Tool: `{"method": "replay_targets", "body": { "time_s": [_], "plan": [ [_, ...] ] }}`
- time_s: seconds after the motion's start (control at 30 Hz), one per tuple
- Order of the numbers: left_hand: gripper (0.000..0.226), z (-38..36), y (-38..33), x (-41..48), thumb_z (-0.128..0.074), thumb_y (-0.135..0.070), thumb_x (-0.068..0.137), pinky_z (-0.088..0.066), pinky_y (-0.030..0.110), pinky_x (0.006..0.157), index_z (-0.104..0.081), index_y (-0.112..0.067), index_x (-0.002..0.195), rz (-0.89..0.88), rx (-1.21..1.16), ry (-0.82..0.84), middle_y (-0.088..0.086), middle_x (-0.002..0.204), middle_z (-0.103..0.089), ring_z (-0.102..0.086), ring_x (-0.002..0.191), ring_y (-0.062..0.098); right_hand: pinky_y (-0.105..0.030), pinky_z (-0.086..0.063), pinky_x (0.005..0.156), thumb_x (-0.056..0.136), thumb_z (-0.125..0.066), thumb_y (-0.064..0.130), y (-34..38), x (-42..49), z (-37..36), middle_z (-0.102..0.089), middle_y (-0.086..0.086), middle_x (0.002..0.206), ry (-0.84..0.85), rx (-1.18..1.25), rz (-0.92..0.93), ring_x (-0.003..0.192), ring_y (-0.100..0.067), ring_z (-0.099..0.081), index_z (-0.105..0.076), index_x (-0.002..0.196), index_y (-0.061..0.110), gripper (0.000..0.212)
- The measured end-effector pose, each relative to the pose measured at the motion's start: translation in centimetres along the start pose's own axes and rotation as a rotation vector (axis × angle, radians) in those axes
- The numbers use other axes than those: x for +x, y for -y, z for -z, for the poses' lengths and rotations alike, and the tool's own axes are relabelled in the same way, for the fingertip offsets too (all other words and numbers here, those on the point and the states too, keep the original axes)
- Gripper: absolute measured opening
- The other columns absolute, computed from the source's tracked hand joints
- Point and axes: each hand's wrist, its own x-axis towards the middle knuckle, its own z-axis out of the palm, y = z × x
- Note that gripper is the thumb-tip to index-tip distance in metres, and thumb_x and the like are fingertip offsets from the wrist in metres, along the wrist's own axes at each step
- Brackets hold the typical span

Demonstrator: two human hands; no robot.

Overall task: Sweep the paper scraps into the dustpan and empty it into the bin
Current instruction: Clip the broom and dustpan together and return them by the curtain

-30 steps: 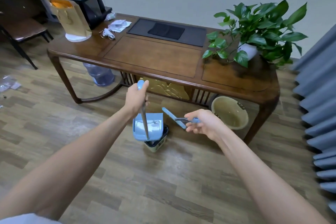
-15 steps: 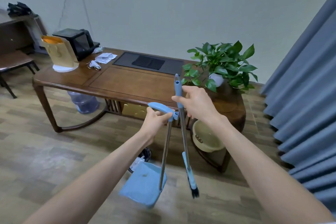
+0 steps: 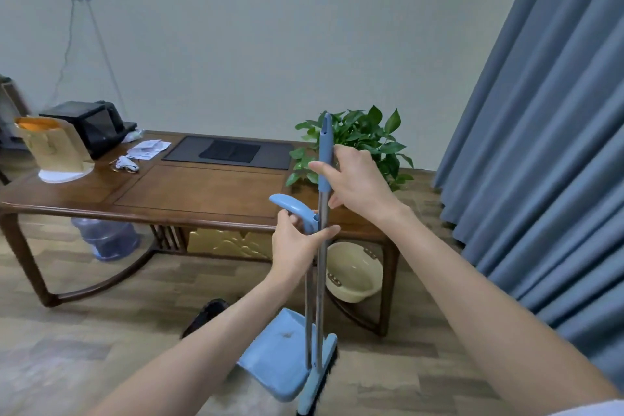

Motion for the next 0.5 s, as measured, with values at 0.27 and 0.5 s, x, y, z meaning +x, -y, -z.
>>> {"method": "replay_targets", "body": {
  "time_s": [0.27, 0.5],
  "plan": [
    [0.055, -5.7, -1.5, -2.5, -0.088, -0.035, 0.071, -0.053, 0.022, 0.074, -0.051, -0.017, 0.107, -0.125, 0.029, -0.033, -0.012, 0.088, -0.068, -0.066, 0.083, 0.000, -0.043, -0.060, 0.054, 0.094, -0.058, 0.043, -1.7, -2.7, 3.9, -0.068, -0.008, 0.076, -0.125, -0.050, -0.071, 0.055, -0.022, -0.070, -0.060, 0.094, 0.009, 0.033],
    [0.055, -9.8, -2.0, -3.2, -0.086, -0.027, 0.076, -0.042, 0.009, 0.060, -0.045, -0.014, 0.111, -0.075, -0.017, 0.209, -0.017, 0.087, -0.059, -0.058, 0.075, -0.008, -0.043, -0.061, 0.060, 0.093, -0.060, 0.039, -4.5, -5.9, 6.8, -0.070, -0.007, 0.076, -0.243, -0.105, -0.246, 0.059, -0.022, -0.070, -0.061, 0.096, 0.008, 0.031]
  ]
}}
